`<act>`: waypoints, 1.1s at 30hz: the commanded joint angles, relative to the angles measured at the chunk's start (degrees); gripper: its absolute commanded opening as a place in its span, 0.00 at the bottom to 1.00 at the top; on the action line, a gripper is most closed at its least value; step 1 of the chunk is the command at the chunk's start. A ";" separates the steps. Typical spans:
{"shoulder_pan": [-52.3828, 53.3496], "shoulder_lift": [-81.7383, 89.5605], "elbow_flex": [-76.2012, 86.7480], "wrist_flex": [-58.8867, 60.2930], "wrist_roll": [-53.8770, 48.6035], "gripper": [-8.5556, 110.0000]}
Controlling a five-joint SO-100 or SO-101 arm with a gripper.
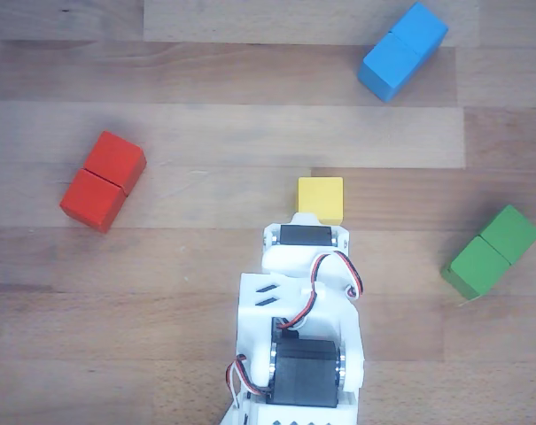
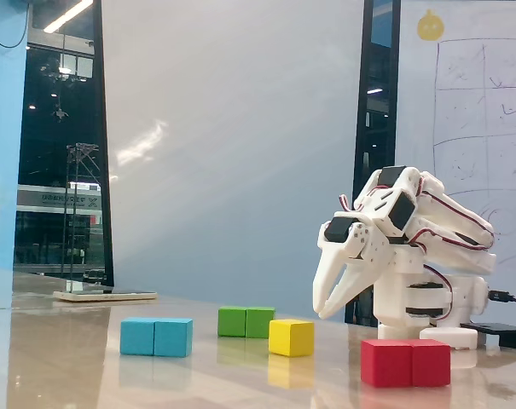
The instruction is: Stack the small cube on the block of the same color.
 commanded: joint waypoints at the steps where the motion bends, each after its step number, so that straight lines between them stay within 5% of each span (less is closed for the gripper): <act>1: 2.37 1.76 -0.70 0.26 -0.09 0.07; 33: 5.54 1.67 -0.79 0.26 0.70 0.07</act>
